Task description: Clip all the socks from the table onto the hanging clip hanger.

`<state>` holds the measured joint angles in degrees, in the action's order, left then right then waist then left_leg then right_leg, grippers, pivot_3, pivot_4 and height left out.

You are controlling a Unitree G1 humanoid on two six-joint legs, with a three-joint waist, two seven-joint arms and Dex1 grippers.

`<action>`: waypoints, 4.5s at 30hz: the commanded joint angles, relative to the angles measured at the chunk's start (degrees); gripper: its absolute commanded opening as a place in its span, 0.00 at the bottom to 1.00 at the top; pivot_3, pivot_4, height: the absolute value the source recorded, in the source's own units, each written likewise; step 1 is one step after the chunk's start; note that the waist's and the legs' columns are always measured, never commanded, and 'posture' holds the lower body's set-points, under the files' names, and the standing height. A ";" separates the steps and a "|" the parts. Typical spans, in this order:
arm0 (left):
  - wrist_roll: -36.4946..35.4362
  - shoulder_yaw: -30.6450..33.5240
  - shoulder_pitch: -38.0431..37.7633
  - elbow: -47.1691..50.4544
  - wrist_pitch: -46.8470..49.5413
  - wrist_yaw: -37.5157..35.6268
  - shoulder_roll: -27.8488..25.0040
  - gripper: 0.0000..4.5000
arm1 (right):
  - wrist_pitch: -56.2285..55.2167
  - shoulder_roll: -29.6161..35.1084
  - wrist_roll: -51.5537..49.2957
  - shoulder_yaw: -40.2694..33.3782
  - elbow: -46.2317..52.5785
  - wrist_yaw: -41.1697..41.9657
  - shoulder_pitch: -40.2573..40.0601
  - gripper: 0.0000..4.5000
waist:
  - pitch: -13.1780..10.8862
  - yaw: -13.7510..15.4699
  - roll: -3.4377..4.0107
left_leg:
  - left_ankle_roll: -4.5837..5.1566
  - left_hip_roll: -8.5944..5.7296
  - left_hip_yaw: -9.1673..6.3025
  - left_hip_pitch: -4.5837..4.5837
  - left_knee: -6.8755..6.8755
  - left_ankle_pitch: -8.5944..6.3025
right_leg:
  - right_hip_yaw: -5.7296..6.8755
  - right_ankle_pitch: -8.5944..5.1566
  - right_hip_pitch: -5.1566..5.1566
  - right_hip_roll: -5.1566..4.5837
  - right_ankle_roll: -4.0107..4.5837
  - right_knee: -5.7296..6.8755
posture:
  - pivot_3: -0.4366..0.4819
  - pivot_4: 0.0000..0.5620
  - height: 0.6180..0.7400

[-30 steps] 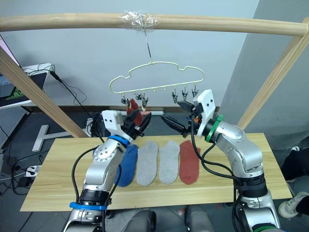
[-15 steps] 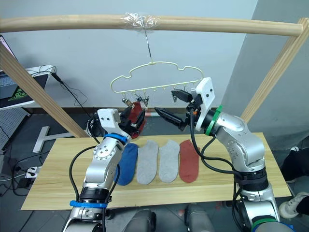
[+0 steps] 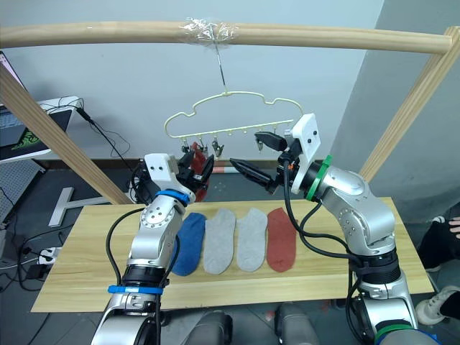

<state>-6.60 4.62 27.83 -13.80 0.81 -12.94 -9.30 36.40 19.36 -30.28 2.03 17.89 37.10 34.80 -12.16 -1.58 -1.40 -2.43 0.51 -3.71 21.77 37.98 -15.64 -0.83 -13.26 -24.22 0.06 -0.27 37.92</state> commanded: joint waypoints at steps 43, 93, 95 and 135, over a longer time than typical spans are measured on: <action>4.01 -0.58 6.78 -6.86 -6.63 2.78 0.29 0.42 | -1.41 0.73 -0.67 -1.08 1.59 -0.73 1.36 1.00 | 0.00 -0.08 0.00 | 0.00 -0.01 0.01 0.01 -0.01 0.00 | 0.01 0.00 0.00 0.00 0.00 0.00 | 0.43 0.30 1.00; 1.55 0.51 1.19 1.22 -0.15 0.18 -1.78 0.00 | -21.90 -3.72 28.55 14.70 -51.15 -2.01 -5.27 1.00 | 0.02 -0.11 -0.04 | -0.01 0.07 0.31 -0.25 -0.03 0.00 | -0.12 0.02 0.06 0.09 0.03 0.08 | 0.50 0.34 1.00; 1.56 0.55 1.04 1.49 0.06 0.23 -1.80 0.00 | -22.72 -3.73 29.62 15.15 -52.35 -1.47 -5.84 0.91 | 0.03 -0.11 -0.04 | -0.01 0.04 0.35 -0.24 -0.03 0.00 | -0.15 0.03 0.06 0.08 0.03 0.06 | 0.50 0.35 1.00; -39.72 16.36 1.86 12.50 36.34 2.56 4.57 0.00 | -30.12 -10.71 33.50 14.28 -21.69 -6.48 -9.16 0.00 | 0.01 -0.19 -0.04 | -0.08 0.15 0.28 -0.88 -0.11 -0.03 | -0.26 -0.16 0.65 0.55 -0.27 -0.05 | 0.49 0.31 1.00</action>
<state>-45.59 20.69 30.01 -2.54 36.57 -11.06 -4.67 6.48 8.71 3.30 16.05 -4.24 30.94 24.88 -12.15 -1.76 -1.44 -2.51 0.66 -3.44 20.90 37.87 -15.67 -1.09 -13.42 -23.57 0.61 -0.55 37.84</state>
